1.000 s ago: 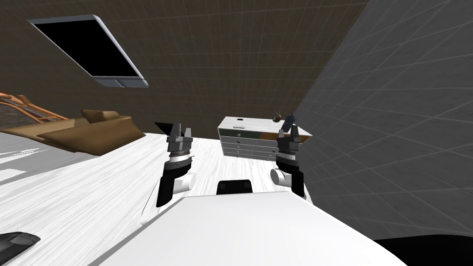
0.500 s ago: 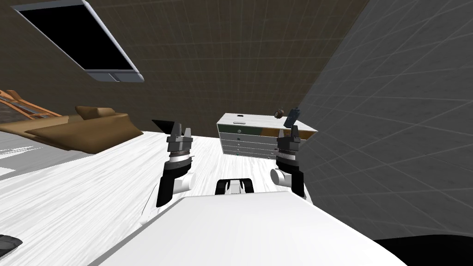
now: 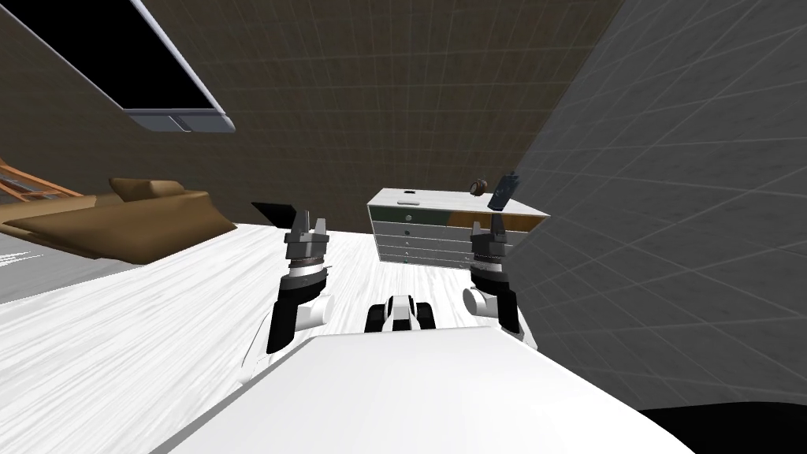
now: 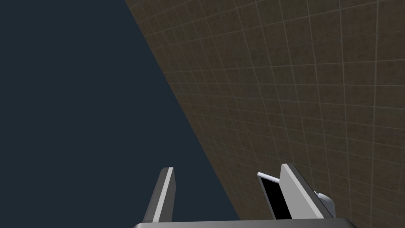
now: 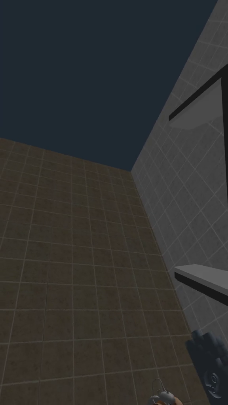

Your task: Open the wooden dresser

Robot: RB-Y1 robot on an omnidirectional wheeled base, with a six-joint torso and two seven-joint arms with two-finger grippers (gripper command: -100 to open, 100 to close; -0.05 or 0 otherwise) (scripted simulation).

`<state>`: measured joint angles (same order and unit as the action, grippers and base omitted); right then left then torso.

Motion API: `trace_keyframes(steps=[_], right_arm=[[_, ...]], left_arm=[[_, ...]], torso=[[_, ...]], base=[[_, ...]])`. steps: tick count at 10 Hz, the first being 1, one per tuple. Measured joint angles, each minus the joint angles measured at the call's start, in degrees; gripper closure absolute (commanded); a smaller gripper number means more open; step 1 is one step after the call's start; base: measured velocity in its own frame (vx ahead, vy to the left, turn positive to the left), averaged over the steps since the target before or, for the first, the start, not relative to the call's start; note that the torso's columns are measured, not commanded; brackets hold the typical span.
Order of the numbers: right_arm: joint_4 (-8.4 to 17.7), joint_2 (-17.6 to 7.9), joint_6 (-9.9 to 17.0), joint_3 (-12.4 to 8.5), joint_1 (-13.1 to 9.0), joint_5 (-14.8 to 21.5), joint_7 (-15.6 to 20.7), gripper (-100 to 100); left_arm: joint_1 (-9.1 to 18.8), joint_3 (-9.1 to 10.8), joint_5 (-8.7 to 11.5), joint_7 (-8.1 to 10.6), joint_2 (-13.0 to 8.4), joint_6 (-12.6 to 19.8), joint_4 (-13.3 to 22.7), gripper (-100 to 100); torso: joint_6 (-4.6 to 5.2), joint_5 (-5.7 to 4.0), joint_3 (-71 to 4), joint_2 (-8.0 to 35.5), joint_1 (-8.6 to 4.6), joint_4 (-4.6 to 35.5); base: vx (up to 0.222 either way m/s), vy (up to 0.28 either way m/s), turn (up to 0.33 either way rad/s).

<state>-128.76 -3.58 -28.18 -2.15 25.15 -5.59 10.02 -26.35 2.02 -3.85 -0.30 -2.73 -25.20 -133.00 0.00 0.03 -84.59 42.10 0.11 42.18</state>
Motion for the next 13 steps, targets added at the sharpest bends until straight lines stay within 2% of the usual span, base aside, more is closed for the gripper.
trace_keyframes(steps=[2, 4, 13], right_arm=[[1.9, -2.7, -1.0, -0.3, -0.6, 0.4, 3.1, -100], [3.7, -3.8, -1.6, -0.4, -1.7, 0.9, 5.8, -100], [11.3, -6.9, -5.6, -0.8, -4.8, 3.2, 19.0, -100]], left_arm=[[0.0, 0.00, 0.0, 0.00, 0.0, 0.0, 0.0, 0], [0.0, 0.00, 0.0, 0.00, 0.0, 0.0, 0.0, 0], [0.0, 0.00, 0.0, 0.00, 0.0, 0.0, 0.0, 0]], torso=[[0.00, -0.01, 0.0, 0.1, -0.06, 0.1], [0.01, -0.05, 0.1, 0.3, -0.17, 0.1], [-0.01, -0.02, 0.0, 0.2, -0.10, 0.1]], base=[[0.079, 0.061, -0.053], [0.049, 0.044, -0.046], [0.066, 0.058, -0.060]])
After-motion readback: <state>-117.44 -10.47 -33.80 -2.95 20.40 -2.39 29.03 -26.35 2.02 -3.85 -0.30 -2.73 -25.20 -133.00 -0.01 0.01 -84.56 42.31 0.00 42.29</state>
